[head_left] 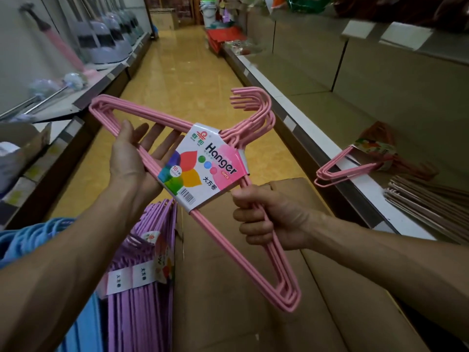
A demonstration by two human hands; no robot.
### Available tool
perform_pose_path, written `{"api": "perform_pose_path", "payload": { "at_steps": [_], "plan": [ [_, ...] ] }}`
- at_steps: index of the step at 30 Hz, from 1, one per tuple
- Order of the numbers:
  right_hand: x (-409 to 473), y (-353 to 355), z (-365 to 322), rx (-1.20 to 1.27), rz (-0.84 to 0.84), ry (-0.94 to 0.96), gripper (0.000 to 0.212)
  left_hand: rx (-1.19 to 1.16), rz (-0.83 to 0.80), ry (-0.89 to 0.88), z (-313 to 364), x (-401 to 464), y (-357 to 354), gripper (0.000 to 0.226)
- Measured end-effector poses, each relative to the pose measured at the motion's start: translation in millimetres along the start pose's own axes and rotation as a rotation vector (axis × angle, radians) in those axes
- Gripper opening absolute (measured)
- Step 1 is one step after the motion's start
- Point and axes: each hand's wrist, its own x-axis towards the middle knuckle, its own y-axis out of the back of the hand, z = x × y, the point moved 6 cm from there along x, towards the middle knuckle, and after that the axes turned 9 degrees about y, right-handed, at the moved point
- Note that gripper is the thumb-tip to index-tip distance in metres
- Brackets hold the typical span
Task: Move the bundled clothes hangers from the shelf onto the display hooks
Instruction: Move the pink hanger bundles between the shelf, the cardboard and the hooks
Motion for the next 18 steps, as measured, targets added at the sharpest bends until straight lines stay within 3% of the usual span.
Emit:
{"api": "perform_pose_path", "payload": {
  "at_steps": [7, 13, 16, 18],
  "plan": [
    [6.6, -5.3, 4.5, -0.058, 0.13, 0.11, 0.04, 0.33, 0.129, -0.002, 12.8, -2.4, 5.1, 0.068],
    [10.3, 6.5, -7.7, -0.327, 0.349, 0.237, 0.034, 0.907, 0.305, -0.36, 42.6, -5.7, 2.7, 0.073],
    [6.5, 8.3, -5.8, -0.49, 0.408, 0.251, 0.015, 1.042, 0.136, -0.511, 41.5, -21.2, -26.7, 0.064],
    [4.1, 10.6, -1.8, -0.545, 0.446, 0.241, 0.024, 1.094, -0.038, -0.5, 30.4, -30.3, -45.8, 0.064]
  ]
}}
